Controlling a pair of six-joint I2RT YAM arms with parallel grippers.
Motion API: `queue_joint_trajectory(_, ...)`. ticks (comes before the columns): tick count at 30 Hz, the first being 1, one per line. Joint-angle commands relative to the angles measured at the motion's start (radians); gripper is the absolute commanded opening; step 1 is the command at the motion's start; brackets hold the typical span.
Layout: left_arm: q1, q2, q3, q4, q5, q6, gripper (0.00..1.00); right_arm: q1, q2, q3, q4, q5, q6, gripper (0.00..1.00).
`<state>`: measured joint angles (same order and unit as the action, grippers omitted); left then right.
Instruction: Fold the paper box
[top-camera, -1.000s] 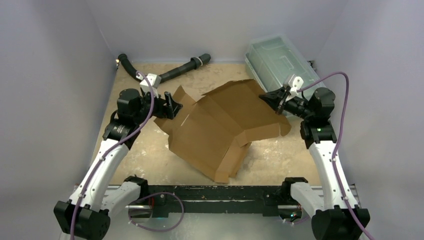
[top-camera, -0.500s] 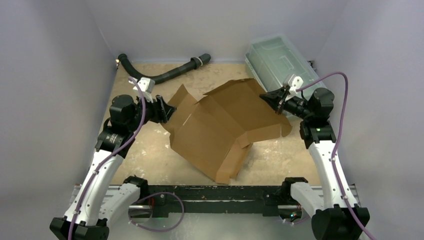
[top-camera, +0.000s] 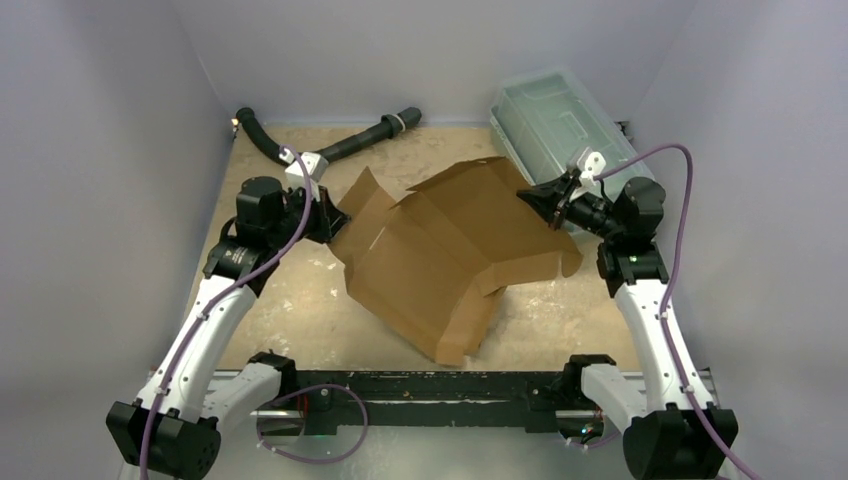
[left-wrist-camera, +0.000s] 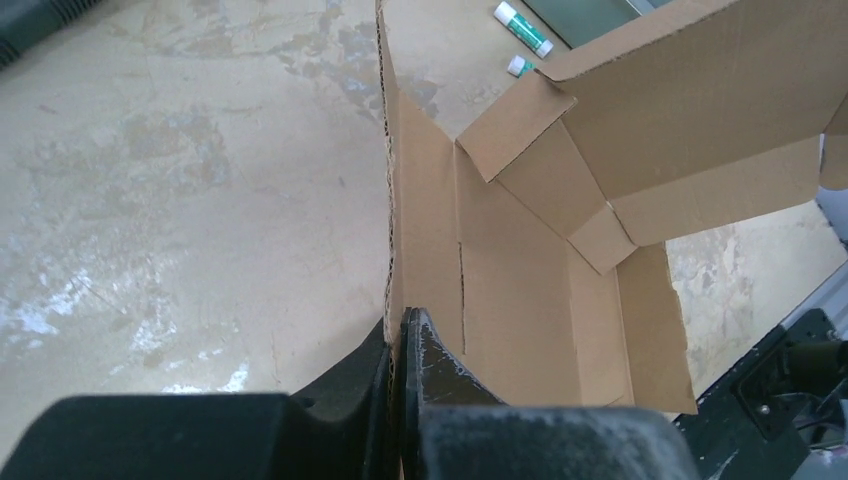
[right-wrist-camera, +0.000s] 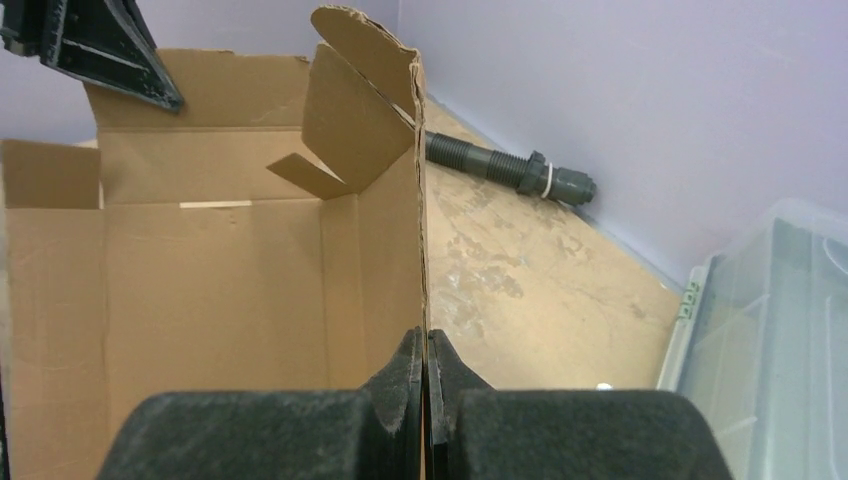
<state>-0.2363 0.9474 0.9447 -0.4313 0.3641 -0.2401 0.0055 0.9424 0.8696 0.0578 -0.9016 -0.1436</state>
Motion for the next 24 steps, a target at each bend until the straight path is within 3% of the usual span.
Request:
queue_joint_trajectory(1,-0.003,0.009,0.081,0.072,0.032,0.119,0.0,-0.002,-0.007,-0.017,0.156,-0.035,0.134,0.0)
queue_joint_trajectory(12,-0.032,0.022,0.107,0.299,0.027,0.387,0.0,-0.05,0.002,-0.07,0.375,-0.164,0.403,0.0)
queue_joint_trajectory(24,-0.057,0.053,0.12,0.406,-0.043,0.615,0.0,-0.059,0.0,-0.098,0.514,-0.253,0.522,0.0)
